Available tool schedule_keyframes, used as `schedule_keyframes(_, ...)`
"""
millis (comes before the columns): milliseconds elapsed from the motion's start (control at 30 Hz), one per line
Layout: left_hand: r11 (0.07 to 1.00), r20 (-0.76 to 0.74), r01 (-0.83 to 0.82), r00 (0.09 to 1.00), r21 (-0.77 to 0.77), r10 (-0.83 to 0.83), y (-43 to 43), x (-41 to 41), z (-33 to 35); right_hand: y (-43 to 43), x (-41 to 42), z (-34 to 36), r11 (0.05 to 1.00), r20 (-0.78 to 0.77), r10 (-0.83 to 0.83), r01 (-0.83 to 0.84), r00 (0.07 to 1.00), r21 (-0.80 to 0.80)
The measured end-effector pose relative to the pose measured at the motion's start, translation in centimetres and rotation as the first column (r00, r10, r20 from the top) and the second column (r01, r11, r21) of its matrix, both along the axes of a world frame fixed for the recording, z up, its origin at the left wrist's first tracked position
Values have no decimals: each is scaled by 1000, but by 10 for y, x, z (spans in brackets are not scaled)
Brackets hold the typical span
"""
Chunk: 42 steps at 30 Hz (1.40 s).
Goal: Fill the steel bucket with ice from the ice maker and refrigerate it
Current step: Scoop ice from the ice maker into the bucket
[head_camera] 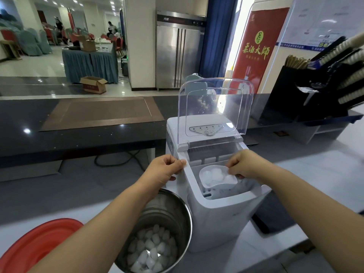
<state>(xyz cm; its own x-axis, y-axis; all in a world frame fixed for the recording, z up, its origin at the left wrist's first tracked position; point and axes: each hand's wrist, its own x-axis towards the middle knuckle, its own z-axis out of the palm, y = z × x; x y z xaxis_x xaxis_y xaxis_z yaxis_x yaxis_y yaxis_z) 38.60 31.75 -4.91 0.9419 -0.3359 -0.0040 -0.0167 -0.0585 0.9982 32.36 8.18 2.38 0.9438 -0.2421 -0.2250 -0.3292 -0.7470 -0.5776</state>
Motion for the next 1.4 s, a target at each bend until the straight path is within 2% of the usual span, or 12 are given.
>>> schedule_keyframes(100, 1000, -13, 1, 1000, -8, -1, 1, -2, 2, 3, -7, 9, 999, 23, -45, 44, 999, 31)
schedule_keyframes(233, 998, -4, 25, 1000, 61, -25, 5, -2, 11, 11, -18, 26, 993, 67, -87, 81, 994, 84)
schedule_keyframes(367, 995, 10, 72, 997, 72, -73, 21, -3, 17, 31, -29, 43, 990, 86, -82, 71, 993, 121)
schedule_keyframes(467, 995, 10, 43, 999, 85, -44, 41, -5, 15, 54, -37, 50, 991, 81, -58, 48, 995, 129)
schedule_keyframes(667, 960, 58, -16, 998, 279, 0, 85, -12, -4, 106, -51, 44, 992, 69, -40, 32, 997, 123)
schedule_keyframes(800, 942, 26, -19, 1000, 335, 11, 107, -15, -16, 134, -57, 33, 994, 51, -54, 49, 997, 99)
schedule_keyframes(1067, 947, -18, 34, 999, 319, -30, 119, -17, -24, 169, -66, 5, 991, 23, -94, 96, 995, -93)
schedule_keyframes(1233, 950, -33, 35, 999, 309, -26, 119, -18, -24, 195, -69, -11, 909, 79, -88, 113, 993, -401)
schedule_keyframes(1400, 950, -22, 27, 1000, 310, -22, 119, -20, -21, 221, -60, -31, 862, 6, -24, 23, 1000, -506)
